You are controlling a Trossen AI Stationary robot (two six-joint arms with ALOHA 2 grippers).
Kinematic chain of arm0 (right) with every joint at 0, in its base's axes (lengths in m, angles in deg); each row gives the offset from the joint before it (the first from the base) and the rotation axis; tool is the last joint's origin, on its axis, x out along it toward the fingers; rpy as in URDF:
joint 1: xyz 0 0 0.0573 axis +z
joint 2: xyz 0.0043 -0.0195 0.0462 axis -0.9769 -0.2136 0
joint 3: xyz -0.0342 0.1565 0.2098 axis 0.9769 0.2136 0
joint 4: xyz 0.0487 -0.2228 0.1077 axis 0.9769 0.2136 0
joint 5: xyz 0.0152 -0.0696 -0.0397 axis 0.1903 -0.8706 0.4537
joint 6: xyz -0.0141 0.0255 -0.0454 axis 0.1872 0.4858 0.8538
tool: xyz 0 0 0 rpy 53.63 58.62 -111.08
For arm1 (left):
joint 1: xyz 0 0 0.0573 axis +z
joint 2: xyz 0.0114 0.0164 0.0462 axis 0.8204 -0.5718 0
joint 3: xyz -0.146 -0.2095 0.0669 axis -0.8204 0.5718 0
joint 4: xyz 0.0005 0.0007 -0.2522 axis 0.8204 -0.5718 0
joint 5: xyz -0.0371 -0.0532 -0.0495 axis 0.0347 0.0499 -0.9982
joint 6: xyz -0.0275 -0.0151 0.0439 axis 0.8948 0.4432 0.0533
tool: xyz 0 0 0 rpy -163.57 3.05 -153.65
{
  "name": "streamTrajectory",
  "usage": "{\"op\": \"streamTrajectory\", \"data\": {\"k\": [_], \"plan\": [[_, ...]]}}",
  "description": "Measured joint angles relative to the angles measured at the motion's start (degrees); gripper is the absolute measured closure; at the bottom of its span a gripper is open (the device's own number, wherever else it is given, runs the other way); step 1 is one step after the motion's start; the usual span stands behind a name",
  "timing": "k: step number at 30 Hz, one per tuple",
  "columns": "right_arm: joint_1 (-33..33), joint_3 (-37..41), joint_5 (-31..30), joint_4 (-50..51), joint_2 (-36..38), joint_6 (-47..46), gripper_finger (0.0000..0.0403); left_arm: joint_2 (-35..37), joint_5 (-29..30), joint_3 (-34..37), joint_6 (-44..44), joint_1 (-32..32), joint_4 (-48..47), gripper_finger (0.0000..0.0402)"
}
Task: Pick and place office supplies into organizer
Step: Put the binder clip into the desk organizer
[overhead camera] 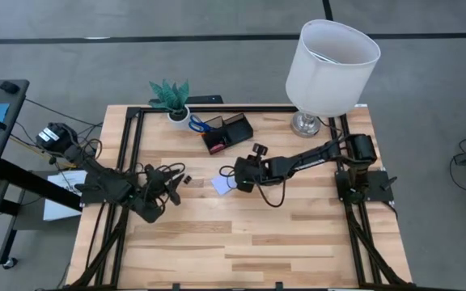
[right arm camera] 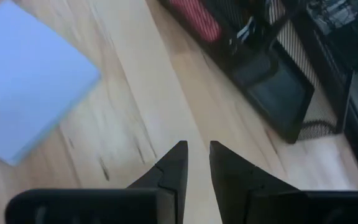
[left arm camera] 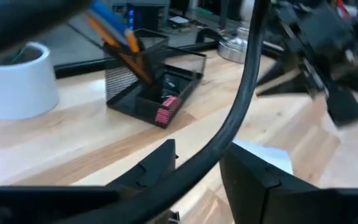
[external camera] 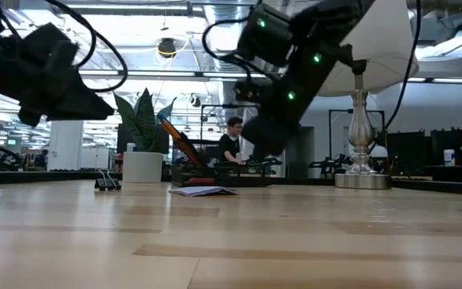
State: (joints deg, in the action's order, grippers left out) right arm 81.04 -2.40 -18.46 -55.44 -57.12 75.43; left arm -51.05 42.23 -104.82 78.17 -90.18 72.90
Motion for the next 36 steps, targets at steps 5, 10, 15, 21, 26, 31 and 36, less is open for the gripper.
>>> {"op": "streamTrajectory", "data": {"k": [5, 10, 15, 21, 26, 31, 36], "plan": [[0.0, 3.14, -1.02, -2.49, -0.04, -1.98, 0.0342, 0.0, -0.21, 0.0, 9.07, 3.11, -0.44, 0.0268], [0.33, 6.06, -1.02, -7.16, -0.07, -2.52, 0.0342, 0.0, -2.46, 0.0, 16.19, 4.77, -0.44, 0.0267], [1.15, 7.01, -1.02, -9.56, -0.07, -2.49, 0.0342, 0.0, -4.96, 0.0, 20.17, 5.06, -0.44, 0.0267], [2.09, 9.05, -1.0, -14.11, -0.07, -1.53, 0.0342, 0.0, -7.9, 0.0, 21.43, 5.06, -0.6, 0.0267], [2.3, 9.84, -1.0, -14.94, -0.07, -1.47, 0.0342, 0.0, -8.04, 0.0, 23.34, 5.13, -4.27, 0.0267], [2.63, 9.82, -1.0, -15.12, -0.07, -1.47, 0.0342, -2.96, -8.35, 0.0, 28.92, 5.85, -6.91, 0.0267], [2.64, 9.82, -0.98, -15.1, -0.07, -1.47, 0.0342, -8.97, -9.89, 0.0, 32.36, 7.35, -5.3, 0.0267]]}}
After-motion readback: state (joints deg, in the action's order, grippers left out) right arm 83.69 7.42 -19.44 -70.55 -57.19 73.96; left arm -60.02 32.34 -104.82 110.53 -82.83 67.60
